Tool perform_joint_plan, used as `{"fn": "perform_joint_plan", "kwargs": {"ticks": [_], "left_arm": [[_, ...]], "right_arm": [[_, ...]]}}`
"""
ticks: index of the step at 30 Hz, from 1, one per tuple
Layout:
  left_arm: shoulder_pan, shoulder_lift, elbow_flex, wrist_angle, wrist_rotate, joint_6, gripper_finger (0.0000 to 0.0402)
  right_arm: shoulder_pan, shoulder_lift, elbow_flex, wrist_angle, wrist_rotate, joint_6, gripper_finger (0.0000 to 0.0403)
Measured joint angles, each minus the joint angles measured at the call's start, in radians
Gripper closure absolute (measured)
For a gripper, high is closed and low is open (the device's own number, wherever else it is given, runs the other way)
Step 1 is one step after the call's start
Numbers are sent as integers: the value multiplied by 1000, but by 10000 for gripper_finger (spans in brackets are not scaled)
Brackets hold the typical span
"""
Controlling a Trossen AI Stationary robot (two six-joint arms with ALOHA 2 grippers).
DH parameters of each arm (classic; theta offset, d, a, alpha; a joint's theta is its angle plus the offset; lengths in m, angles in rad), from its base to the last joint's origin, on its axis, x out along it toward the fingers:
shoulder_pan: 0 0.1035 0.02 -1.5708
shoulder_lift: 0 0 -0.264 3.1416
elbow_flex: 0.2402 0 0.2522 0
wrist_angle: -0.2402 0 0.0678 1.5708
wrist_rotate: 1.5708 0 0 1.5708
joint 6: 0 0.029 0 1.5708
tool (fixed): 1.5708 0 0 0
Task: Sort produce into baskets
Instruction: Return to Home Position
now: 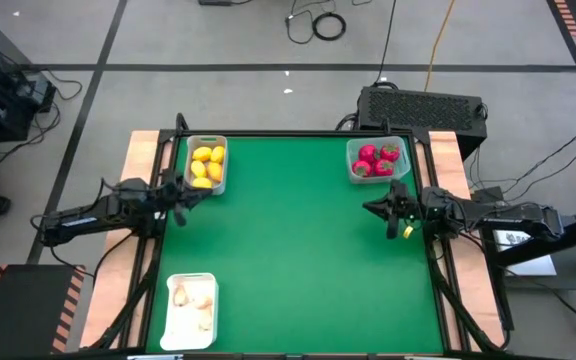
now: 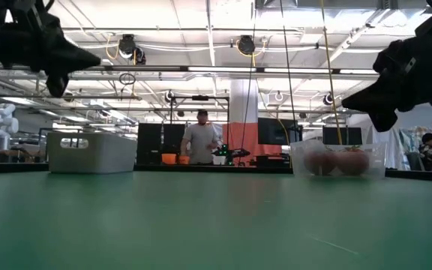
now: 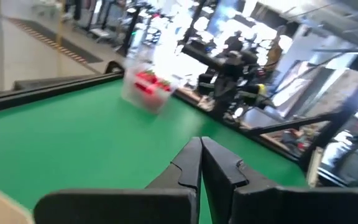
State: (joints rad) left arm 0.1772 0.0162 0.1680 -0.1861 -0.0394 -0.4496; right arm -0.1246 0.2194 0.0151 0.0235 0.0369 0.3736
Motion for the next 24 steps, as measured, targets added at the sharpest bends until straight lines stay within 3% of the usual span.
{"fn": "perform_joint_plan", "kwargs": {"ticks": [10,18,24], "left_arm": [[0,1,-131,267,113,39,386],[0,2,-146,239,155,188,386],[0,1,-146,167,88,228,386]], "right_arm": [[0,3,0,7,41,-139,403],[0,3,0,6,41,-139,403],[0,3,0,6,41,-139,403]]}}
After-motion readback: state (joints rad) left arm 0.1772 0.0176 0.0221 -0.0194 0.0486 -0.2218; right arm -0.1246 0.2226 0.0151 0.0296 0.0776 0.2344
